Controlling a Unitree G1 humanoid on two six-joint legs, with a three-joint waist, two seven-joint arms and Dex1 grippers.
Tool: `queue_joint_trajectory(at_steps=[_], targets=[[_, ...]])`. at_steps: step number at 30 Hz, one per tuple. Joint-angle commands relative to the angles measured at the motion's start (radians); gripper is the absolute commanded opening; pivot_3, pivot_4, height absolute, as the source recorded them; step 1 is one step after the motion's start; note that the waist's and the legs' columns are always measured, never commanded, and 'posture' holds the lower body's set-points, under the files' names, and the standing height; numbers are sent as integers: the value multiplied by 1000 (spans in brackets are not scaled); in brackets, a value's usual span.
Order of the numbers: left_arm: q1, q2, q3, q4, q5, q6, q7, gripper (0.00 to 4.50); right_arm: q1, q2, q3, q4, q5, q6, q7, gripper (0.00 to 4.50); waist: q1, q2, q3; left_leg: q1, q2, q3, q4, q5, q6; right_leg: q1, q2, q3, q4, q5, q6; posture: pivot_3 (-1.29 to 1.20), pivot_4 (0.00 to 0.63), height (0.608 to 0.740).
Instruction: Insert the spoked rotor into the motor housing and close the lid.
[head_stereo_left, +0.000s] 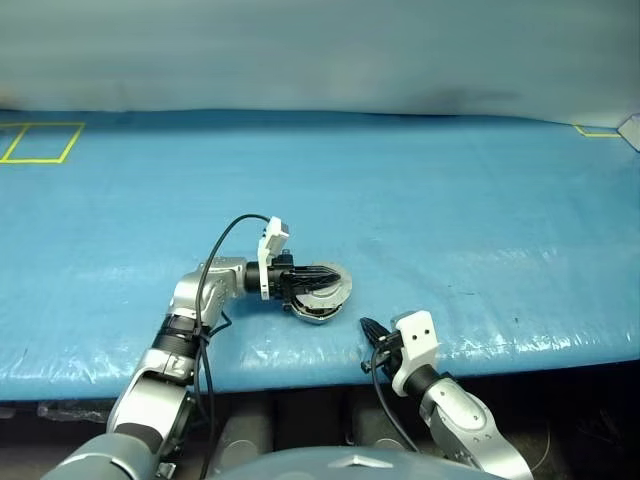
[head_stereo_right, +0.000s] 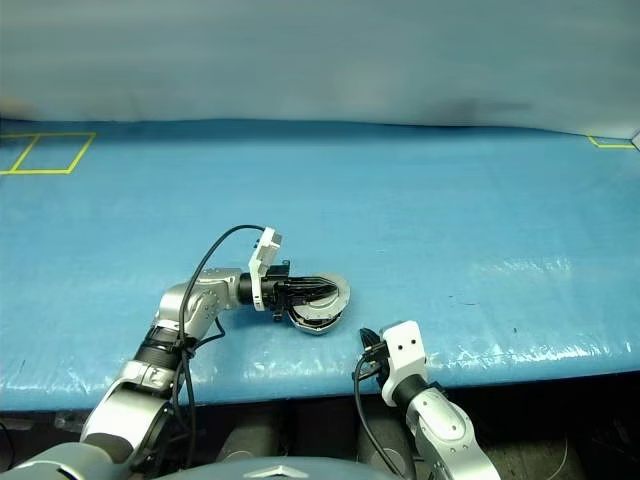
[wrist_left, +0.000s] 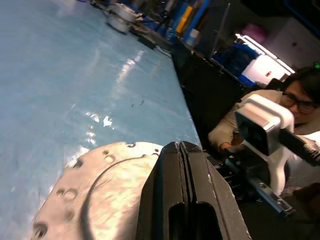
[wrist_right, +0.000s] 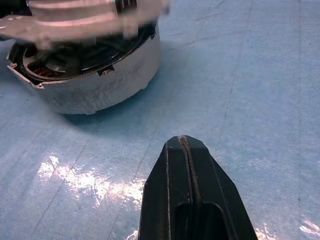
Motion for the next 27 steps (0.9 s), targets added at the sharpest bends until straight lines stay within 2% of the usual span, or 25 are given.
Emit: queue_joint_trajectory(at_steps=[1,11,15,19,23,27], targets=[[41,-26,31,-55,-9,-22,93,0,-15,-9,-9,-19,1,9,9,11,3,0,0,0,0,0,1,0,0,1,0,0,0,0,0,0,150,740],[218,-8,29,-263,-67,-1,149,0,-56,-14,-73,-69,2,31,-23,11,3,1,-1,2,-1,0,1,0,0,3,-1,0,0,0,-1,0,150,740],[272,-14,80,-341,-85,-55,212,0,-120,13,-115,-128,-26,48,-89,11,2,1,-1,2,0,1,1,0,0,2,-2,1,0,-1,-2,0,150,740],[344,-42,112,-434,-25,-220,333,0,-229,25,-116,-197,-12,158,-111,11,3,1,-1,2,0,1,1,0,-1,2,-1,1,0,0,-2,0,150,740],[428,-76,109,-471,112,-446,476,0,-334,3,-72,-225,-4,279,-88,1207,5,1,-1,2,0,1,0,0,-1,2,-3,1,-1,0,-2,0,150,740],[517,-94,82,-471,217,-595,576,0,-432,-16,-19,-216,7,382,-53,2512,4,1,-1,2,-2,1,-1,0,0,2,-3,1,-2,0,-2,0,150,740]])
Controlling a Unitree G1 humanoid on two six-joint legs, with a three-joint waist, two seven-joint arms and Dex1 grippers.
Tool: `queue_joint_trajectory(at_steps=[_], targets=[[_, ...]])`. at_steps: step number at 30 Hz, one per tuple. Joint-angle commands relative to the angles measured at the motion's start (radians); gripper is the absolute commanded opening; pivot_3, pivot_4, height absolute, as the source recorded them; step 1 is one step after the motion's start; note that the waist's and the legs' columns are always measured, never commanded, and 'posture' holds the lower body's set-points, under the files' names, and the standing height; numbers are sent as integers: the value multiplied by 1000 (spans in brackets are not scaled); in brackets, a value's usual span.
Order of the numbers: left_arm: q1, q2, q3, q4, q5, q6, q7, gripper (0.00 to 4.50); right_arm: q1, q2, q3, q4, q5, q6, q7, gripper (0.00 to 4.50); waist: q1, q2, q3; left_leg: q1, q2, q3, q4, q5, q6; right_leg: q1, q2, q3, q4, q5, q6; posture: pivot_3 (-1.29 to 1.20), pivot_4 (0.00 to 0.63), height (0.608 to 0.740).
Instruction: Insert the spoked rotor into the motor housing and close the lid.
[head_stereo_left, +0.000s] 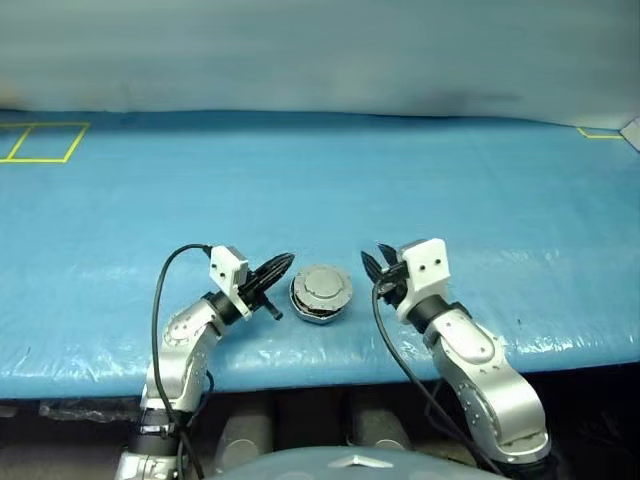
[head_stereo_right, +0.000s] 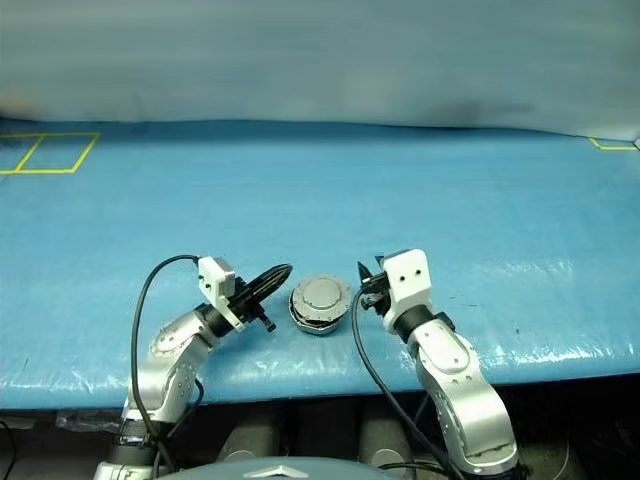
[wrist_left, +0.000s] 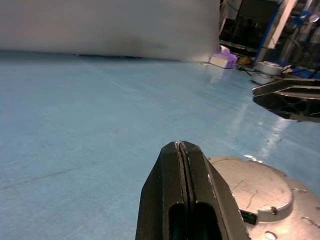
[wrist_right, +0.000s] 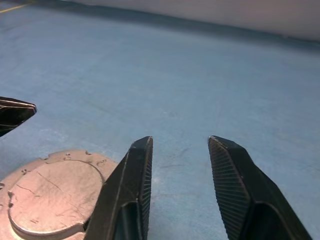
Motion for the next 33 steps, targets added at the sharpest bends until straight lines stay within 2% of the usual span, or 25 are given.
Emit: queue_joint_trajectory(at_steps=[1,6,9,13,23,33], targets=[[55,-5,-38,-35,96,-147,70,0,-72,-4,34,-26,25,89,27,2878,0,0,0,0,0,0,0,0,0,0,0,0,0,0,0,0,150,740],[140,6,-110,-43,156,-240,91,0,-153,-8,84,24,43,176,65,4462,-1,0,0,0,0,0,0,0,0,0,0,-1,0,-1,-1,0,150,740],[174,11,-143,-56,143,-231,86,0,-181,-4,105,48,47,199,74,4462,-2,0,0,0,0,0,0,0,0,0,0,0,0,-1,-1,0,150,740],[209,64,-182,-79,107,-203,20,0,-207,2,127,67,49,212,87,4462,-3,0,0,0,1,0,0,0,0,-1,1,-1,1,-1,-1,0,150,740],[247,143,-196,-120,18,-157,-45,0,-197,-10,154,70,53,223,114,4462,-5,0,0,0,1,1,-1,0,0,-1,0,-1,0,-1,-2,0,150,740],[237,141,-198,-100,28,-179,-30,0,-151,-25,182,90,32,190,113,4462,-5,0,0,0,1,1,-1,0,0,-2,0,-1,0,-1,-2,0,150,740]])
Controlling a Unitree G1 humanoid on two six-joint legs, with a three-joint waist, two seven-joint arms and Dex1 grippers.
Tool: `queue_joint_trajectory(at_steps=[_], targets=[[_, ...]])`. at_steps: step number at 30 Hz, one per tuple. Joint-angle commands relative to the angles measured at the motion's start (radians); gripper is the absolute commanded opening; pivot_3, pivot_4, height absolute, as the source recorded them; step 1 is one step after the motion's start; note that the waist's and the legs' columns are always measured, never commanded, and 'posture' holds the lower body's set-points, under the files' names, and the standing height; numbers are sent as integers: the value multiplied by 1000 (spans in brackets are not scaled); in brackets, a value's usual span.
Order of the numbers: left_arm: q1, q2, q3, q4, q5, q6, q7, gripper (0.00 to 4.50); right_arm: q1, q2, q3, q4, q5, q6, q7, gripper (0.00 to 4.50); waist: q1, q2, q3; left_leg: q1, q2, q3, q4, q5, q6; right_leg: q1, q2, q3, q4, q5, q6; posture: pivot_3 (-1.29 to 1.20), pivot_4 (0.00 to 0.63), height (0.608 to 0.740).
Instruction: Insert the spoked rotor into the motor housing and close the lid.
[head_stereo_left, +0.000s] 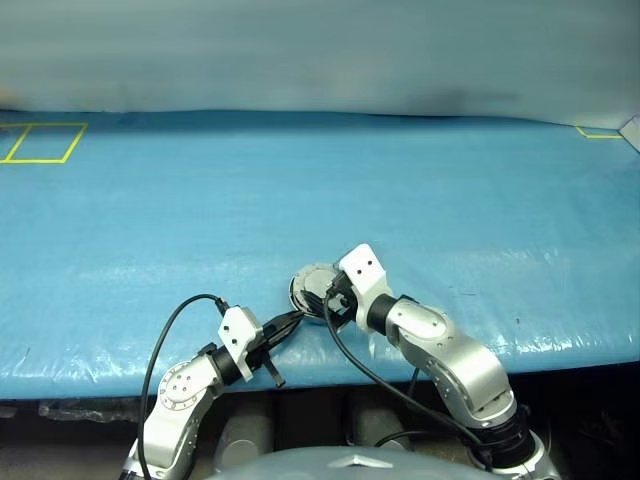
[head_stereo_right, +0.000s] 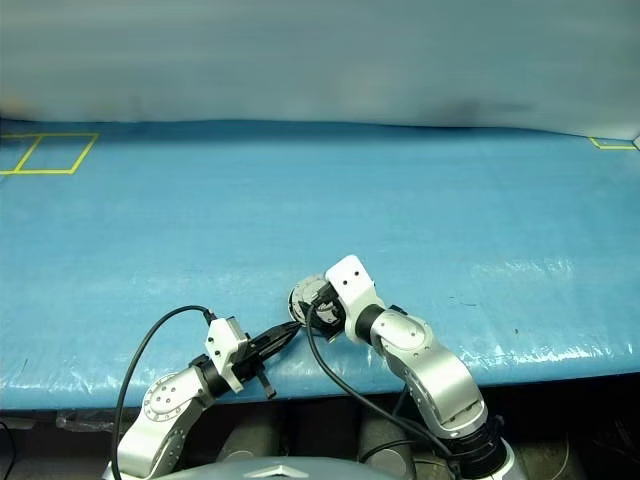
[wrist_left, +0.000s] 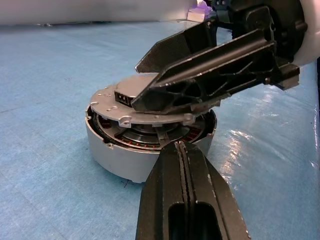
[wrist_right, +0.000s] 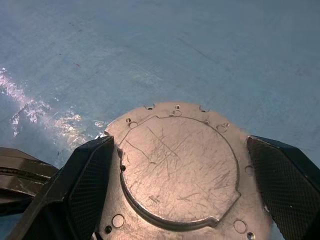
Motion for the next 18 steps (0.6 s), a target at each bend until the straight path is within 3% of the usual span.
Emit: queue_joint_trajectory(at_steps=[1,3,7,18], targets=[[-7,-4,-7,-17,-5,-19,2,0,4,-1,11,-10,-12,-35,0,4462,0,0,0,0,0,0,0,0,0,0,0,0,0,0,0,0,150,740],[-10,-4,-6,-11,3,-21,8,0,5,-4,19,-4,-21,-46,0,4290,0,0,0,0,0,0,0,0,0,0,0,0,0,0,0,0,150,740],[-16,-9,-3,-2,14,-26,21,0,-1,5,27,-5,-27,-56,-1,3205,0,0,0,0,0,0,0,0,0,0,0,0,0,0,0,0,150,740],[-27,-9,-6,2,23,-25,42,0,-56,69,68,-18,-69,-46,-45,3147,-3,0,0,0,0,1,0,0,0,-1,0,0,0,0,0,0,150,740]])
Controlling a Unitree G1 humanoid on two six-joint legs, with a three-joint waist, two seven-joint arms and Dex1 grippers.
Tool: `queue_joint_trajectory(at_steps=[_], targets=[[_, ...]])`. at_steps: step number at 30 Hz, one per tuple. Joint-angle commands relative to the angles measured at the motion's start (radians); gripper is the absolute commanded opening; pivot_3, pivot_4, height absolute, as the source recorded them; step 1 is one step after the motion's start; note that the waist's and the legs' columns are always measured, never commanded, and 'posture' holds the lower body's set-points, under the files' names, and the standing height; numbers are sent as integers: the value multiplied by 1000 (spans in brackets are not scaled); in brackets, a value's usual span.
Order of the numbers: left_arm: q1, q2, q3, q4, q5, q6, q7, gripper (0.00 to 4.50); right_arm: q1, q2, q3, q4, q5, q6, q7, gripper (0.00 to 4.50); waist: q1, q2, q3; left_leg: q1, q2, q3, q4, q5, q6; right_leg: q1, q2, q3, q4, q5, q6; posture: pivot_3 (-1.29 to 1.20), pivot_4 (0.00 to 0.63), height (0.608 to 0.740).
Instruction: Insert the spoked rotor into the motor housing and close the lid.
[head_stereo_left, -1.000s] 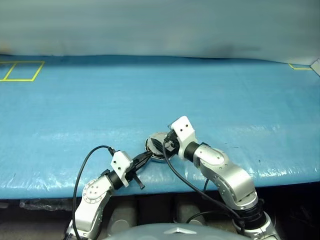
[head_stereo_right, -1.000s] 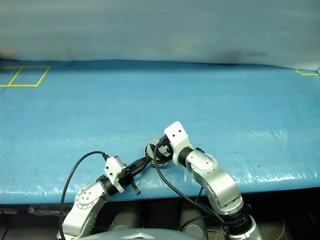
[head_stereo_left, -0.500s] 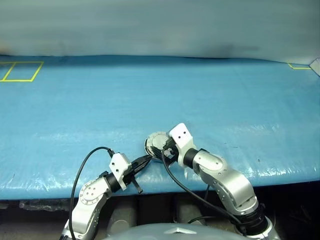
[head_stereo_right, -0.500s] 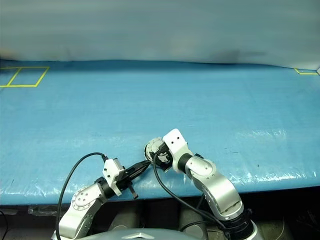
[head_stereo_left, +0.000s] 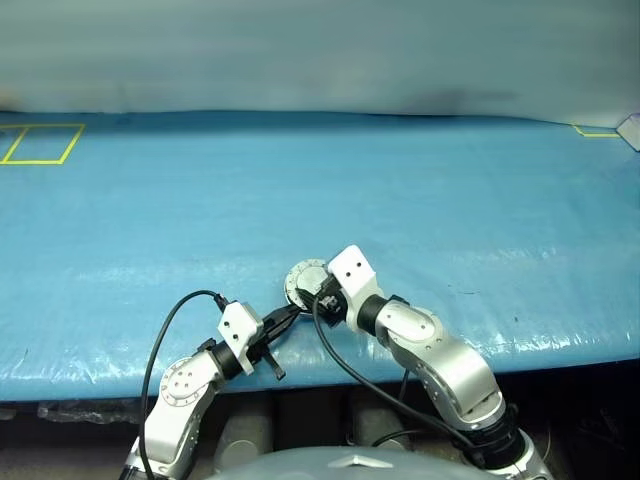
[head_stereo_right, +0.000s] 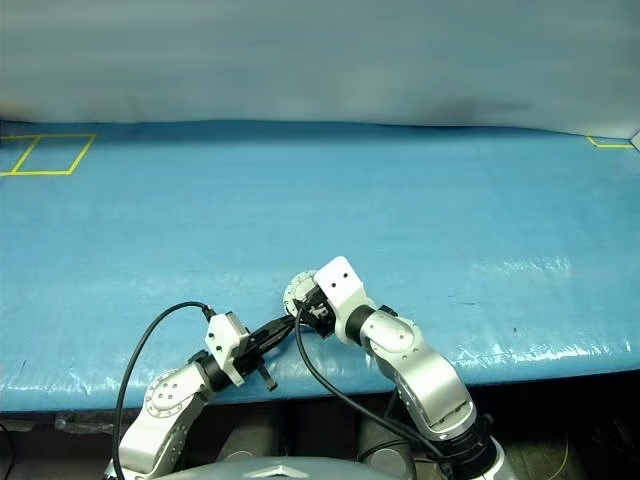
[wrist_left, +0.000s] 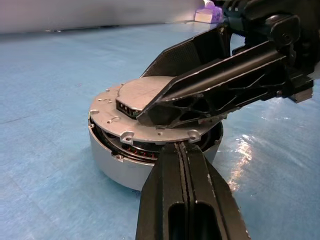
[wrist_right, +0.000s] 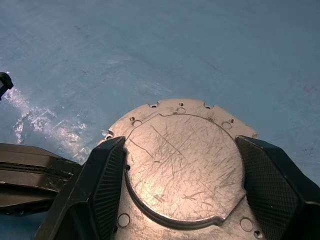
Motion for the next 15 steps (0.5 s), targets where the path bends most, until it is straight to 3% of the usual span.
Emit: queue_joint_trajectory(at_steps=[1,15], targets=[[-5,-2,-8,-10,-1,-13,1,0,-26,21,13,-20,-16,-25,-15,3147,-1,0,0,0,0,0,0,0,0,0,0,0,0,0,0,0,150,740],[7,-29,34,25,72,-102,119,0,7,54,24,71,-52,-9,-48,3147,-2,0,0,0,0,0,-2,0,0,0,0,0,0,0,0,0,150,740]])
